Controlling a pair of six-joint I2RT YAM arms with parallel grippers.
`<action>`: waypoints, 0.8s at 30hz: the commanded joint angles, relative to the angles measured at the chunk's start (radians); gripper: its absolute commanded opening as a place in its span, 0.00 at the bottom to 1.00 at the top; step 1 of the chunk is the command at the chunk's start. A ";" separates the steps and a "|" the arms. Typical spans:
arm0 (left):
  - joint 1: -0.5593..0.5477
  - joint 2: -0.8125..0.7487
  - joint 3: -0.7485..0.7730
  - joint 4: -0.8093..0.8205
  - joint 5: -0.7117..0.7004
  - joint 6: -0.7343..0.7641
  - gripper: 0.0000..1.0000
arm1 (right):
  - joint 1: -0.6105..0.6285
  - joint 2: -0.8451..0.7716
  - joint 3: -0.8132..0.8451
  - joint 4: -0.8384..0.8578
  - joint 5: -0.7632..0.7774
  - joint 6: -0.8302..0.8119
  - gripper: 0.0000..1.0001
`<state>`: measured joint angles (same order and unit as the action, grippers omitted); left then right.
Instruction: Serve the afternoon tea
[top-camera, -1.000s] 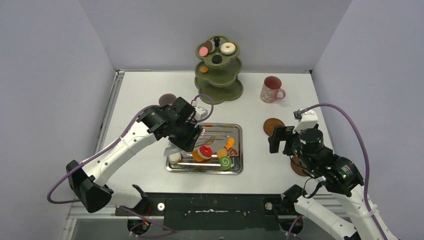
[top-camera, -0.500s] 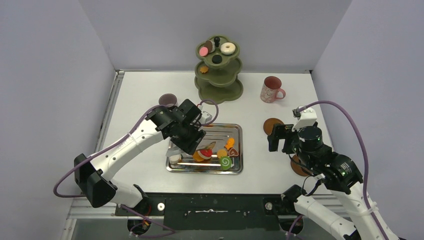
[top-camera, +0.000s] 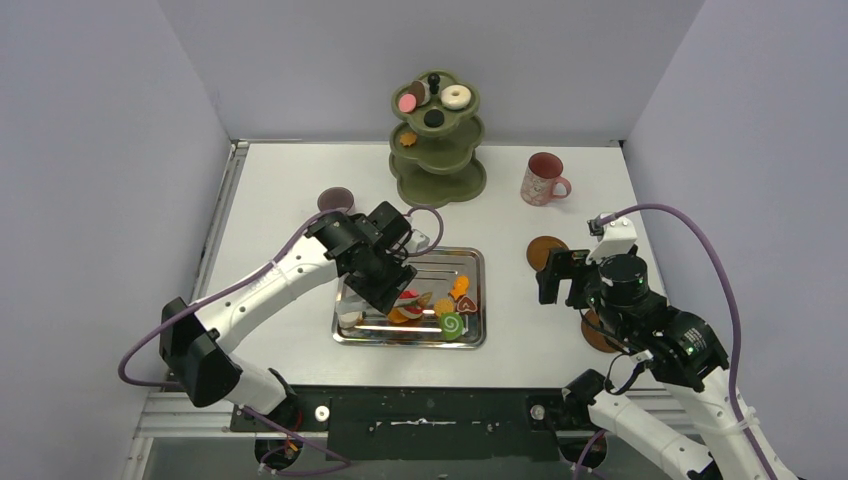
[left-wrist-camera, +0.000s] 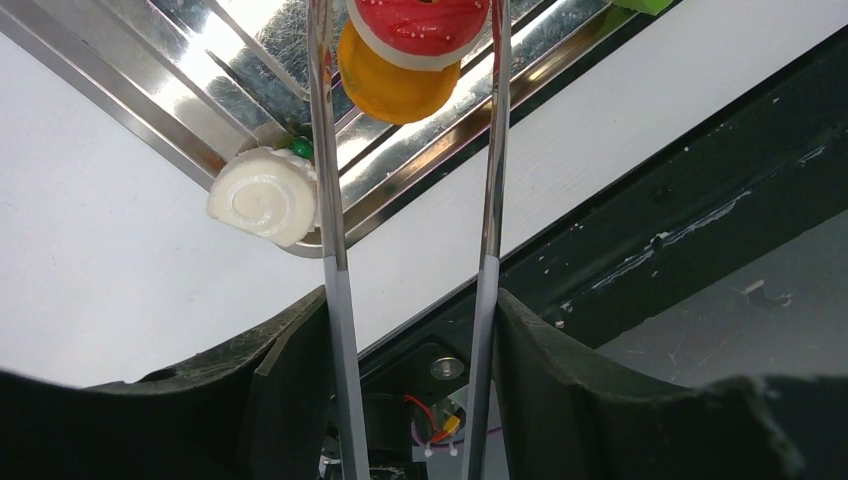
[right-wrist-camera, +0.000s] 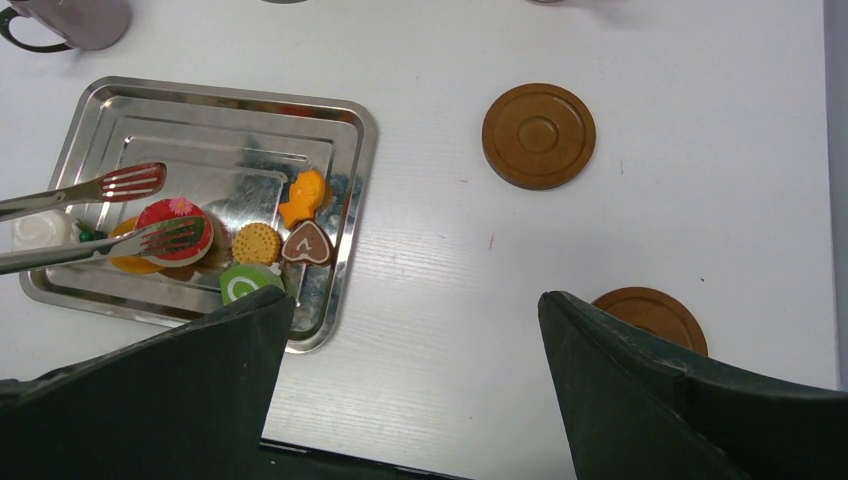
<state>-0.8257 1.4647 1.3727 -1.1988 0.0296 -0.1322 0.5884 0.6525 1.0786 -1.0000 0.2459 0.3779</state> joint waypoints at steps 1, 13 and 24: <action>-0.006 -0.009 0.016 -0.009 -0.016 0.017 0.52 | -0.006 -0.007 0.035 0.027 0.015 -0.005 1.00; -0.016 -0.016 -0.032 0.005 0.012 -0.008 0.51 | -0.006 -0.029 0.006 0.039 0.001 0.022 1.00; -0.026 -0.019 -0.028 -0.003 0.020 -0.009 0.52 | -0.006 -0.063 -0.026 0.035 0.001 0.036 1.00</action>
<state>-0.8448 1.4757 1.3190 -1.2015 0.0322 -0.1375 0.5884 0.6064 1.0622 -0.9974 0.2443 0.4065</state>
